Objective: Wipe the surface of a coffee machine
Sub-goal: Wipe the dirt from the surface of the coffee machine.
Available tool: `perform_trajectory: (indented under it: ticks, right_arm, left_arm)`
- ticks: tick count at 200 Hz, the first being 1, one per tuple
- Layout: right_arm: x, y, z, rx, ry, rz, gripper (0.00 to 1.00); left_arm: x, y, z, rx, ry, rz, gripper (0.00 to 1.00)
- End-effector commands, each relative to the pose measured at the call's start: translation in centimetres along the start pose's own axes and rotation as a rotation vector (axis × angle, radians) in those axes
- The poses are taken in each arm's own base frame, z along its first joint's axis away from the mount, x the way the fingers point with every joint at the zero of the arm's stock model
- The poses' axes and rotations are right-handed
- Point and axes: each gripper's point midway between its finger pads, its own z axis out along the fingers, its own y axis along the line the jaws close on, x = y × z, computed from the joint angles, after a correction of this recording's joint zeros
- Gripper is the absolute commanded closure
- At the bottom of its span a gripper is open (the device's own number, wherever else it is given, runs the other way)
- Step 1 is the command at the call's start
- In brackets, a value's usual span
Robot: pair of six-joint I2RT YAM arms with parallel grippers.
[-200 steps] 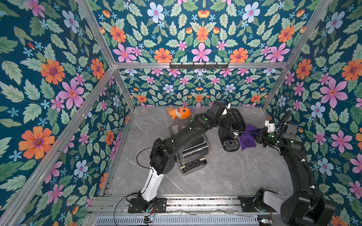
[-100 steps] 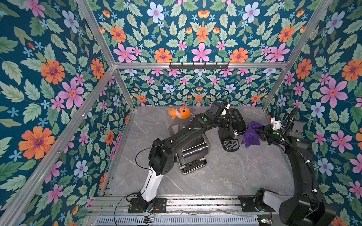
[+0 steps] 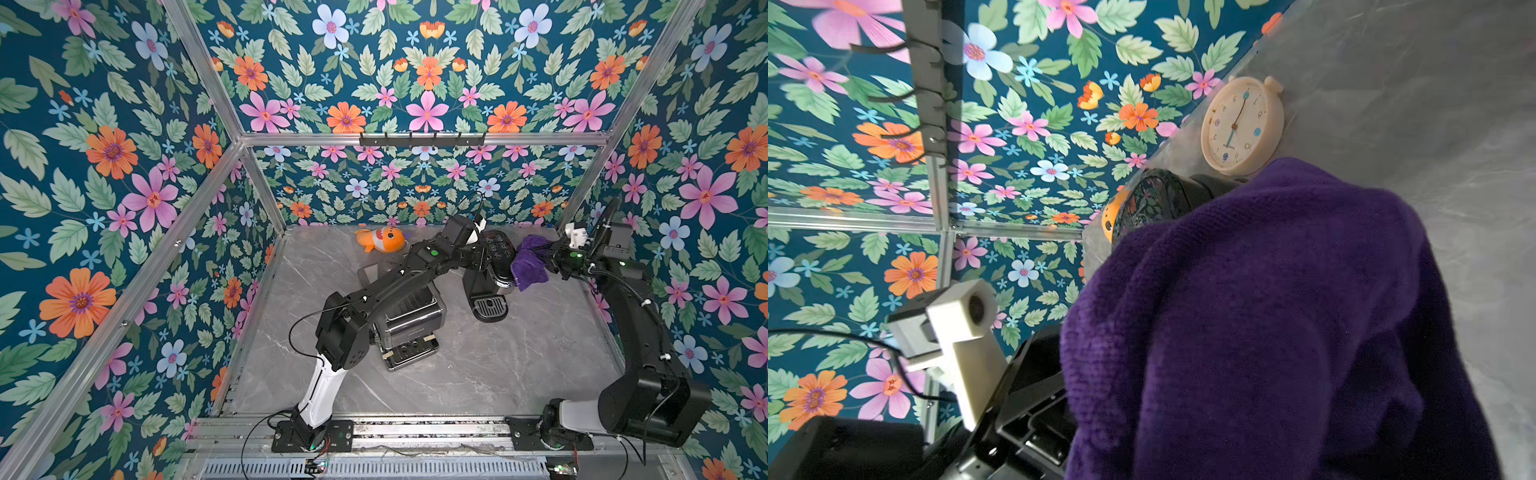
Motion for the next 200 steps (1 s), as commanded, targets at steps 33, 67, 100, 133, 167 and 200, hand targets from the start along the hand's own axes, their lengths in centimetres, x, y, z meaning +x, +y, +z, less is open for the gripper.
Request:
perform_trajectory:
  ticks: [33,67,100,133,167,200]
  right_arm:
    - [1.6,2.8,0.1,0.041,0.005,-0.137,1.0]
    - [3.4,5.0,-0.7,0.091,0.015,-0.256,1.0]
    - [6.2,5.6,0.7,0.112,0.097,-0.296,1.0]
    - [10.1,5.6,1.9,0.159,0.194,-0.362,1.0]
    - [14.3,4.0,1.9,0.187,0.254,-0.373,1.0]
    - [17.2,0.8,1.3,0.242,0.295,-0.341,1.0]
  left_arm:
    - [-1.0,-0.3,-1.3,-0.001,-0.017,0.0,0.51]
    - [-2.8,-1.5,-3.5,0.016,-0.063,0.005,0.51]
    - [-4.1,-2.2,-6.6,0.002,-0.108,0.022,0.51]
    - [-4.3,-2.1,-10.3,-0.038,-0.15,0.036,0.51]
    - [-3.2,-1.0,-14.9,-0.107,-0.194,0.038,0.51]
    - [-1.5,0.5,-19.3,-0.195,-0.223,0.034,0.5]
